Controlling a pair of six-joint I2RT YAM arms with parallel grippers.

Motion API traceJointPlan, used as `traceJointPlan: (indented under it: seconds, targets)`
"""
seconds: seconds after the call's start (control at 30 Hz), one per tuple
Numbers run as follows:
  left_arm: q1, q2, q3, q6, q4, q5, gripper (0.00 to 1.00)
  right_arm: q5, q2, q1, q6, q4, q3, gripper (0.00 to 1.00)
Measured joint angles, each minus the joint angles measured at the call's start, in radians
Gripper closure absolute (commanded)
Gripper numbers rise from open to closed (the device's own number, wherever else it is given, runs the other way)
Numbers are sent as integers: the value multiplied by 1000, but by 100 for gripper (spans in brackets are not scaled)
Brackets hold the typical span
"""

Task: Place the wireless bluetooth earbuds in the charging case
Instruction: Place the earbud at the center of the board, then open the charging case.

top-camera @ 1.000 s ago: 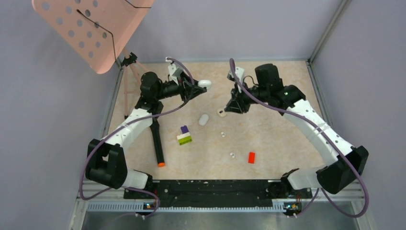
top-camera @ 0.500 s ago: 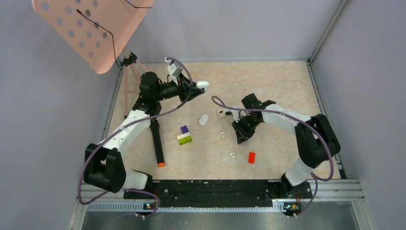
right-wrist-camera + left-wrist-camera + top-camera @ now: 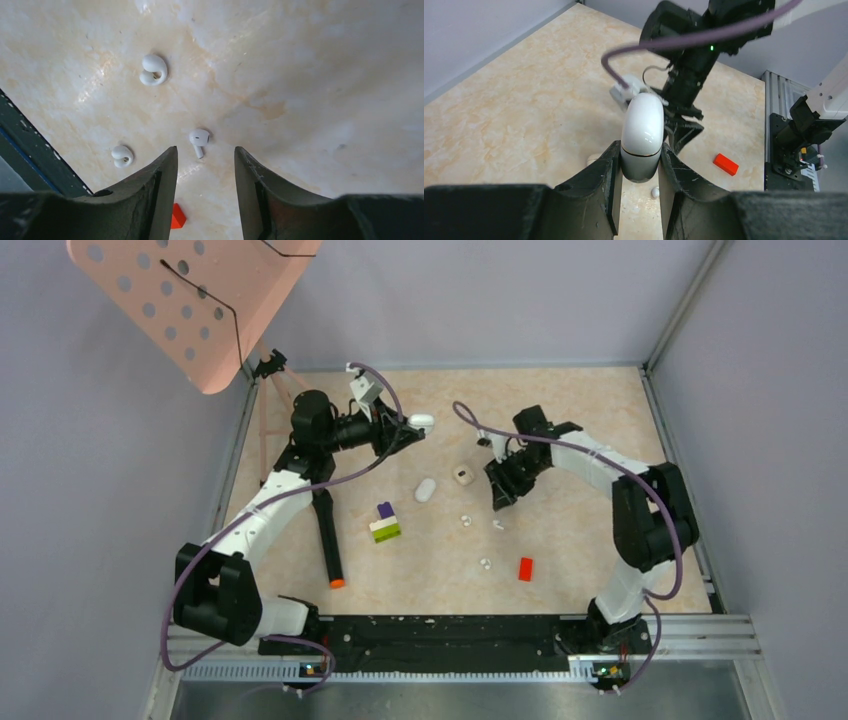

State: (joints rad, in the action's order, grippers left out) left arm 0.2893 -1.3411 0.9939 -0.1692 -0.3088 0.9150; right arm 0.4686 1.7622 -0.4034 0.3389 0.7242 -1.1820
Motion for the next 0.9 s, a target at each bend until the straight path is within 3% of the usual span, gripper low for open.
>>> traceJointPlan:
  seconds: [0.13, 0.23, 0.3, 0.5, 0.73, 0.9]
  targets:
    - [-1, 0, 2, 37, 15, 37, 100, 72, -77, 68, 19, 24, -85, 48]
    - [-1, -1, 11, 71, 35, 78, 100, 167, -161, 90, 34, -1, -160, 28]
    - [0, -7, 27, 94, 46, 112, 100, 245, -238, 85, 16, -82, -177, 24]
    - [27, -39, 90, 191, 83, 183, 100, 357, -349, -5, -66, -272, -229, 23]
    - [43, -49, 113, 293, 141, 234, 100, 402, -260, -60, -150, -363, -267, 25]
    - [42, -49, 115, 332, 156, 238, 100, 432, -196, -70, -170, -359, -298, 32]
